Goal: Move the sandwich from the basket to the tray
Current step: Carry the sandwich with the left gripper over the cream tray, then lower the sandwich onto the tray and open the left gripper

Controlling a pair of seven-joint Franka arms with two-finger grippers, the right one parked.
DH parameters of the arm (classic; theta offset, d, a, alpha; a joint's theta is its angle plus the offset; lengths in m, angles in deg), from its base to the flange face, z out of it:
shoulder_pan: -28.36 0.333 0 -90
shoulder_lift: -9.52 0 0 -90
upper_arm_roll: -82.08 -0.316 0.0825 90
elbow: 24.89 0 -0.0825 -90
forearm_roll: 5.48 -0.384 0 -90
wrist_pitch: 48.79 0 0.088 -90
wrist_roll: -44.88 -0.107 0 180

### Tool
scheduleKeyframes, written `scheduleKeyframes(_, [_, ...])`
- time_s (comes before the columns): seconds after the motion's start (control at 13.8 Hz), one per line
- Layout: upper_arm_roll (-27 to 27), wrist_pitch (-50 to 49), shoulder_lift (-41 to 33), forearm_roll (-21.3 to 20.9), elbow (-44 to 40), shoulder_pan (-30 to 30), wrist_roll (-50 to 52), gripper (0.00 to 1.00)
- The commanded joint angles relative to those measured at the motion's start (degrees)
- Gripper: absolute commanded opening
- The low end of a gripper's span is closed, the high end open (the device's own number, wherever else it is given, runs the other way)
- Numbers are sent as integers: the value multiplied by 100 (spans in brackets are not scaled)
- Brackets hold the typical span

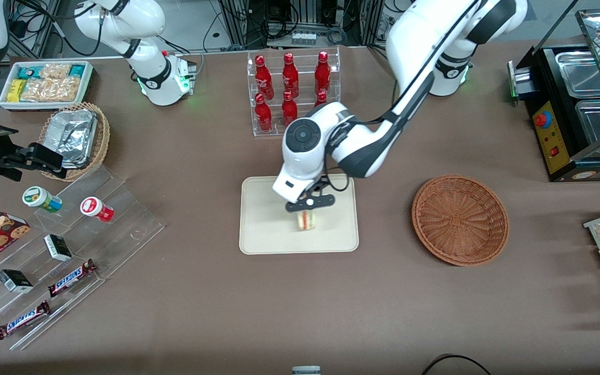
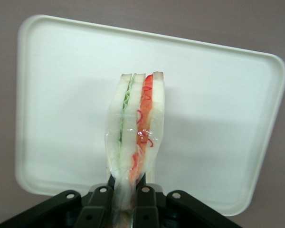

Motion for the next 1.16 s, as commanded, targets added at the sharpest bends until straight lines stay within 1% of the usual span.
scheduleKeyframes(0.0, [-85, 106, 285, -150, -267, -269, 164, 0])
scheduleKeyframes(0.15, [-85, 106, 382, -281, -250, -287, 172, 0])
scheduleKeyframes(0.36, [-85, 106, 461, -334, -250, -305, 146, 0])
scheduleKeyframes(0.44, [-77, 106, 514, -334, -258, -313, 137, 7])
scheduleKeyframes(0.51, [-85, 106, 540, -334, -250, -314, 129, 32])
scheduleKeyframes(0.58, [-77, 106, 549, -334, -250, -314, 111, 39])
scheduleKeyframes(0.65, [-77, 106, 550, -334, -250, -314, 94, 41])
scheduleKeyframes(0.73, [-77, 106, 550, -326, -250, -314, 85, 51])
scheduleKeyframes(0.87, [-77, 106, 567, -334, -250, -314, 67, 76])
scheduleKeyframes(0.95, [-77, 97, 541, -334, -250, -314, 67, 94])
scheduleKeyframes(1.02, [-77, 62, 489, -334, -258, -296, 76, 99])
scheduleKeyframes(1.09, [-77, 36, 418, -334, -258, -287, 93, 99])
